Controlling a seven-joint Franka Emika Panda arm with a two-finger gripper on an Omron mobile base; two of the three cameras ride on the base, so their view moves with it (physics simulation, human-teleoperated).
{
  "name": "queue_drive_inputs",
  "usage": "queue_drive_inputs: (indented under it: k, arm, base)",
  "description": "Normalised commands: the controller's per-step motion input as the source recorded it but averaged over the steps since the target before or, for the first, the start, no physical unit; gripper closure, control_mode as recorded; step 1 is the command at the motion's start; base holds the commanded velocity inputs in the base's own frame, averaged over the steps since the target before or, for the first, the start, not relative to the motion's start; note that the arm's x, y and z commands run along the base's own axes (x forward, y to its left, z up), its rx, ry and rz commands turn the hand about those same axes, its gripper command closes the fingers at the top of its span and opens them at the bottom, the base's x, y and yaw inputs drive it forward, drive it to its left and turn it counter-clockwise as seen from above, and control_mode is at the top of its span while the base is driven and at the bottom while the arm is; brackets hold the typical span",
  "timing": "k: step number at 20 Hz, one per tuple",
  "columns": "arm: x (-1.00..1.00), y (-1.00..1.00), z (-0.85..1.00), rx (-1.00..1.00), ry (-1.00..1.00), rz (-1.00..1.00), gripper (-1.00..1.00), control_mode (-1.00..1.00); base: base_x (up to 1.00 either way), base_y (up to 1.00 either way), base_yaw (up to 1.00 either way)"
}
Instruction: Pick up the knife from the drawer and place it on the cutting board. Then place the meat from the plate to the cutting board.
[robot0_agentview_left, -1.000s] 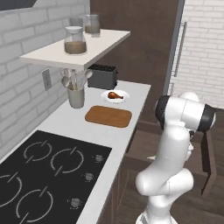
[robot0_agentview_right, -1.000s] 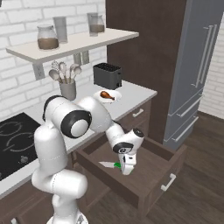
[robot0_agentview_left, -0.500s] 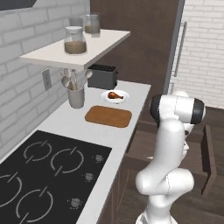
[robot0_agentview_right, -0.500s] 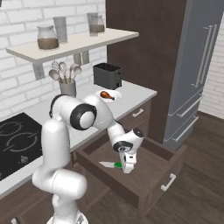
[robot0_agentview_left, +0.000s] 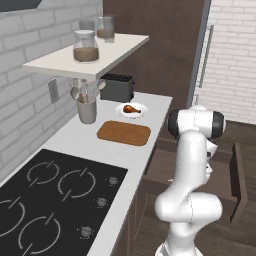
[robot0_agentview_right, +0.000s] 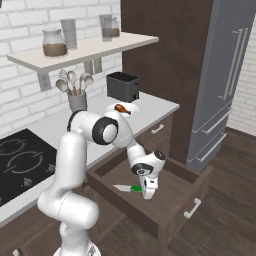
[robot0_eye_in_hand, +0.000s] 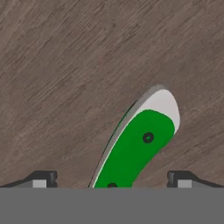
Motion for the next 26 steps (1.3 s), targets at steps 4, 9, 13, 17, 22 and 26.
queue_drive_inputs:
  k: [4,9,13,17,22,26]
  arm:
    - [0.23,-0.09,-0.43,0.00,0.03,0.00,-1.00,-1.00]
    - [0.24,-0.03,-0.43,0.00,0.05,0.00,1.00,-1.00]
    - [0.02,0.00,-0.39,0.00,0.01,0.00,1.00,-1.00]
    - [0.00,-0.03,-0.34,0.00,0.00,0.00,1.00,-1.00]
    - [-0.12,-0.19,-0.09,0.00,0.00,-0.04,1.00,-1.00]
    - [0.00,-0.30,0.00,0.00,0.00,-0.32,1.00,-1.00]
  base:
    - [0.00,0.00,0.00]
    - [0.00,0.00,0.00]
    - [0.00,0.00,0.00]
    - [0.00,0.00,0.00]
    - [0.00,0.00,0.00]
    - [0.00,0.00,0.00]
